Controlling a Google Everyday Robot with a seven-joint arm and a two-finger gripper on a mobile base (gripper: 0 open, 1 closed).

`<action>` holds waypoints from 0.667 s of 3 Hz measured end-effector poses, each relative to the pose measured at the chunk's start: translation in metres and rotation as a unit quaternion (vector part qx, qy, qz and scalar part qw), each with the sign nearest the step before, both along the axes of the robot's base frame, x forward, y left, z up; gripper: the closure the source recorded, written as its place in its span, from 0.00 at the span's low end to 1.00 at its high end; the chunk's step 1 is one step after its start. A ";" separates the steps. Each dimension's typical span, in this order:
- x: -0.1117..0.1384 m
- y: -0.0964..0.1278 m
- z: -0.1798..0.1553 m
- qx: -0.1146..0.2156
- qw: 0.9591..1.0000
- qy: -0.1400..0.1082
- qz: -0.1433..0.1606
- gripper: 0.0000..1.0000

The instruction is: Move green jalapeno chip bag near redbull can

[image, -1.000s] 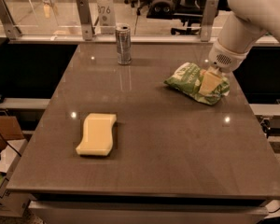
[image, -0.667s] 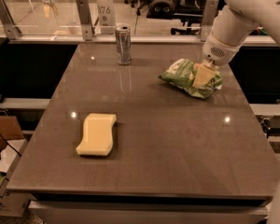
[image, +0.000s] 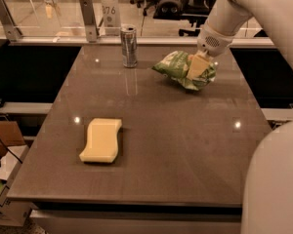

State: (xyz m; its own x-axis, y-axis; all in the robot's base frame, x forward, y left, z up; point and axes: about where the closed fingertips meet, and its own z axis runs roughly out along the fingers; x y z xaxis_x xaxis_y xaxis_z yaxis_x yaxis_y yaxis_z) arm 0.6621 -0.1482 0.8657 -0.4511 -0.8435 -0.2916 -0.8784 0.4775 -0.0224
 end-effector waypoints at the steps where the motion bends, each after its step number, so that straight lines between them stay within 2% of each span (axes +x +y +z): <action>1: 0.014 0.024 0.003 0.015 1.000 -0.006 0.017 1.00; 2: 0.025 0.047 0.004 0.024 0.999 -0.014 0.033 0.81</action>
Offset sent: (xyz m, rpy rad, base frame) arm 0.0333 0.0683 0.0115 0.0636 -0.0409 0.1037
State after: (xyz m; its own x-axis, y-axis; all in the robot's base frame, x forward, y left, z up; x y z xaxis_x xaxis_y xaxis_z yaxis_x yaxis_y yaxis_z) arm 0.6873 -0.1012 0.8692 -0.3855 -0.8557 -0.3451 -0.9075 0.4193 -0.0258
